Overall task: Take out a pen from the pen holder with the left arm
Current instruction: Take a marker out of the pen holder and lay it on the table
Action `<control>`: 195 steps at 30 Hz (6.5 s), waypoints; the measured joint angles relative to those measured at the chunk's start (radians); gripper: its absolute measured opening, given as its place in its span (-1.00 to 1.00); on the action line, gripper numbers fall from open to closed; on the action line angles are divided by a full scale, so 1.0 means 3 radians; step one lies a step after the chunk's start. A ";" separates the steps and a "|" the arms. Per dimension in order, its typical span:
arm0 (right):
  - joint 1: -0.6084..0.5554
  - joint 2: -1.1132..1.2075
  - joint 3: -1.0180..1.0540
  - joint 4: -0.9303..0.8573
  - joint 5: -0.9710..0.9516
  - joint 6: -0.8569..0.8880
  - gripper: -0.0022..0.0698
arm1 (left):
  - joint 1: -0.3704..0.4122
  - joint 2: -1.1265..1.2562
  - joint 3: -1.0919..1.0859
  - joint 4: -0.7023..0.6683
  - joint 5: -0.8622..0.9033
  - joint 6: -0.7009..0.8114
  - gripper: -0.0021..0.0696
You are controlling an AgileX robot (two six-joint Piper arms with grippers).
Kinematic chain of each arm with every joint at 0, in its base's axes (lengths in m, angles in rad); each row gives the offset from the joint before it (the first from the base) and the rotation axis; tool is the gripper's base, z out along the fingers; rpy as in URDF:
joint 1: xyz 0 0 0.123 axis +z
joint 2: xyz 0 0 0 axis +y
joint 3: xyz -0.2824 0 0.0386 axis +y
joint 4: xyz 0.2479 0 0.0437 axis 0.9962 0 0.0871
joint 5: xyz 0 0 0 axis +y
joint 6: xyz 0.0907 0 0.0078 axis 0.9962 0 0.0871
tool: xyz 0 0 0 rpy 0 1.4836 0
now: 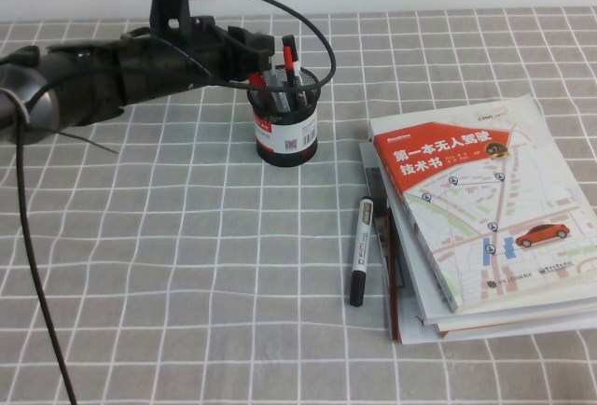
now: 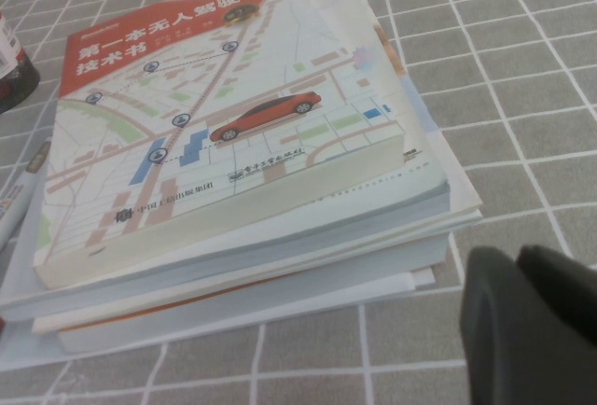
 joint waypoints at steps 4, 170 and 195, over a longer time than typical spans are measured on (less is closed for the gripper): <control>0.0000 0.0000 0.0000 0.0000 0.0000 0.0000 -0.97 | 0.0000 0.0000 -0.0039 0.0000 0.0057 -0.0050 -0.68; 0.0000 0.0000 0.0000 0.0000 0.0000 0.0000 -0.97 | 0.0574 -0.6302 0.5027 0.5860 -0.1310 -0.5695 -0.94; 0.0000 0.0000 0.0000 0.0000 0.0000 0.0000 -0.97 | 0.0849 -0.6730 0.5033 0.5907 -0.0471 -0.5296 -0.94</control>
